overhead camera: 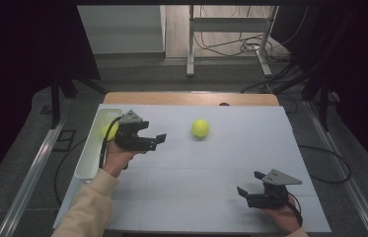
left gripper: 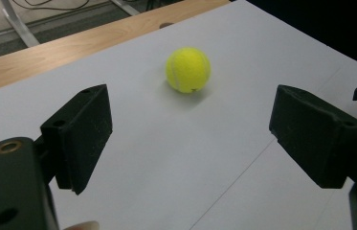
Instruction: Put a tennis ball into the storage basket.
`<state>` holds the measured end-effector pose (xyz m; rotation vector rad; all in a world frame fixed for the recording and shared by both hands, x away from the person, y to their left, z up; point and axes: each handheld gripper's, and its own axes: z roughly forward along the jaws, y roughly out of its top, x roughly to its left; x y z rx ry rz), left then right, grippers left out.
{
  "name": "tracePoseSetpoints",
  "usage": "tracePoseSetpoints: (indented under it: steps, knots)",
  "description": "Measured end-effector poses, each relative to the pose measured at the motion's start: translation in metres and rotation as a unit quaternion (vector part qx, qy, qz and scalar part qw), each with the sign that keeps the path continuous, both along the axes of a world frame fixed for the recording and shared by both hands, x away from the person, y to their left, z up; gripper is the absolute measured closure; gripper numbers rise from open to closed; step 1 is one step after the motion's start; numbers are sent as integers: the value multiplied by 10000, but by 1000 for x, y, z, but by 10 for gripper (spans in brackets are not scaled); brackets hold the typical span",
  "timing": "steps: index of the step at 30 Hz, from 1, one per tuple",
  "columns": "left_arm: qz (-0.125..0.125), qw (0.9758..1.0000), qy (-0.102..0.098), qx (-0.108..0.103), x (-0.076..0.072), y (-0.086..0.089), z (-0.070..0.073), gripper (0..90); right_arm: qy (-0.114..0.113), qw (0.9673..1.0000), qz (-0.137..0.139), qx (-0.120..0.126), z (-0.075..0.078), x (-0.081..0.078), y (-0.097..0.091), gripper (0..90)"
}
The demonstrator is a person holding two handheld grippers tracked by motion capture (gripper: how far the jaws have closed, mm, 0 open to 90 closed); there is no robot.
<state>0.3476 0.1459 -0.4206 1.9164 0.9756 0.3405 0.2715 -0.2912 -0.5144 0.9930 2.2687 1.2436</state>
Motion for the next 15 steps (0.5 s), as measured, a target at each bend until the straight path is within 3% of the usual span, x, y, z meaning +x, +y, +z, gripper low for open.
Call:
tracePoseSetpoints:
  steps: [15]
  knots:
    - [-276,9995,114,86,10,-36,-6,152,-16,10000,53,22,1,1,1,124]
